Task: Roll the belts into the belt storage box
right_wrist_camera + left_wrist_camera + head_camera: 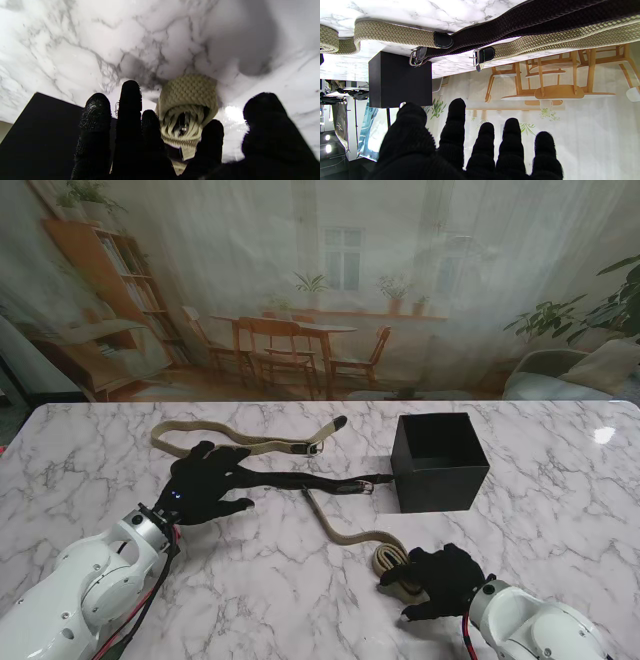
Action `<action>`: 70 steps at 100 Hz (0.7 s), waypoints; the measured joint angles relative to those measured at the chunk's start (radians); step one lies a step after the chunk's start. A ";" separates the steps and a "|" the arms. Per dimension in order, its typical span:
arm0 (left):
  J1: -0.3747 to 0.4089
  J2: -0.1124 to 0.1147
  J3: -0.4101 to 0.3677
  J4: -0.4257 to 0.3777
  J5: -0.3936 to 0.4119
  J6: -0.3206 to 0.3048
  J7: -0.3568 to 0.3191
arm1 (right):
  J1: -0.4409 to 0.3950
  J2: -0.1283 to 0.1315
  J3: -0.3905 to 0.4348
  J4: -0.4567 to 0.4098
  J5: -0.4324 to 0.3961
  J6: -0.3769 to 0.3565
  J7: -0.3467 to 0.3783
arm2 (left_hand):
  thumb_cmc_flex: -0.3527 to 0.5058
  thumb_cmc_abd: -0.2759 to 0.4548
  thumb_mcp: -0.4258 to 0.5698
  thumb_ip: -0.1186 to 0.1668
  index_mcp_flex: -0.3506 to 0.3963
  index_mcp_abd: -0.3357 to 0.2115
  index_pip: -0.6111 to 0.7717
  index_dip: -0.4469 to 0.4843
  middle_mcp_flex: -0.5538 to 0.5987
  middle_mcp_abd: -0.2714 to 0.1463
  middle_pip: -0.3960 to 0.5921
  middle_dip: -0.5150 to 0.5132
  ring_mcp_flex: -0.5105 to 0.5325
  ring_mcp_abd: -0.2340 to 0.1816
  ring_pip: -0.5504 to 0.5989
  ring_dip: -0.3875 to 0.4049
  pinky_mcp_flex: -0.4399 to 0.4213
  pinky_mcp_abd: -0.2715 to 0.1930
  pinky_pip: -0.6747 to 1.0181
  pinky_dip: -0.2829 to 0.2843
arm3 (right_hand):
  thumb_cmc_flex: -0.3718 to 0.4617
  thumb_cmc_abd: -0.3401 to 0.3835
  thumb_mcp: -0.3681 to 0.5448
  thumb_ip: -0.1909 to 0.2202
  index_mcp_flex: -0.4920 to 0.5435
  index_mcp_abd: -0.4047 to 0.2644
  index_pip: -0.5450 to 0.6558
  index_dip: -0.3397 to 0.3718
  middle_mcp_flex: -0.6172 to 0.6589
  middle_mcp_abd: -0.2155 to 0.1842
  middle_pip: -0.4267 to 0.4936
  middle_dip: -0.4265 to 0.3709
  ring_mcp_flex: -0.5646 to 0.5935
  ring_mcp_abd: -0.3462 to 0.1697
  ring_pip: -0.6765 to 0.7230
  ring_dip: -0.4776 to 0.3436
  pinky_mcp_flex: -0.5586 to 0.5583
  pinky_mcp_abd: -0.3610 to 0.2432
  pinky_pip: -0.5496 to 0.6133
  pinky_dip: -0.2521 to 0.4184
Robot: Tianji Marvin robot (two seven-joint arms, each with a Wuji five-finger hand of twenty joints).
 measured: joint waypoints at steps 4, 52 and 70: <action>0.000 0.000 0.000 0.000 0.000 0.000 0.000 | -0.005 -0.001 0.005 -0.001 -0.001 -0.001 -0.018 | 0.000 0.000 0.000 0.000 0.000 0.000 0.000 0.000 0.000 0.000 0.000 0.000 0.000 0.000 0.000 0.000 0.000 0.000 0.000 0.000 | 0.000 0.013 -0.010 0.000 -0.004 0.000 0.001 -0.007 -0.006 -0.006 -0.005 -0.002 -0.023 -0.001 -0.020 -0.001 -0.008 0.001 -0.002 0.001; 0.001 0.000 -0.003 0.000 -0.001 -0.001 0.003 | -0.090 -0.016 0.113 -0.049 -0.056 -0.075 -0.286 | 0.000 0.000 0.000 0.000 0.000 0.000 0.000 0.000 0.000 0.000 0.000 0.000 0.000 0.000 0.000 0.000 0.000 0.000 0.000 0.000 | 0.027 0.019 -0.027 0.015 0.026 0.021 0.048 -0.002 0.065 -0.015 0.022 -0.011 0.059 -0.002 -0.018 -0.001 0.036 0.009 -0.002 0.020; 0.000 0.000 -0.003 0.001 0.000 -0.002 0.005 | -0.066 -0.014 0.125 -0.012 -0.082 -0.107 -0.381 | 0.000 0.000 0.000 0.000 0.000 0.000 0.000 0.000 0.000 0.000 0.000 0.000 0.000 0.000 0.000 0.000 0.000 0.000 0.000 0.000 | 0.119 -0.089 0.400 0.026 0.066 0.034 0.077 0.043 0.077 -0.032 0.006 -0.064 0.052 -0.001 -0.169 -0.106 -0.030 0.063 -0.122 -0.019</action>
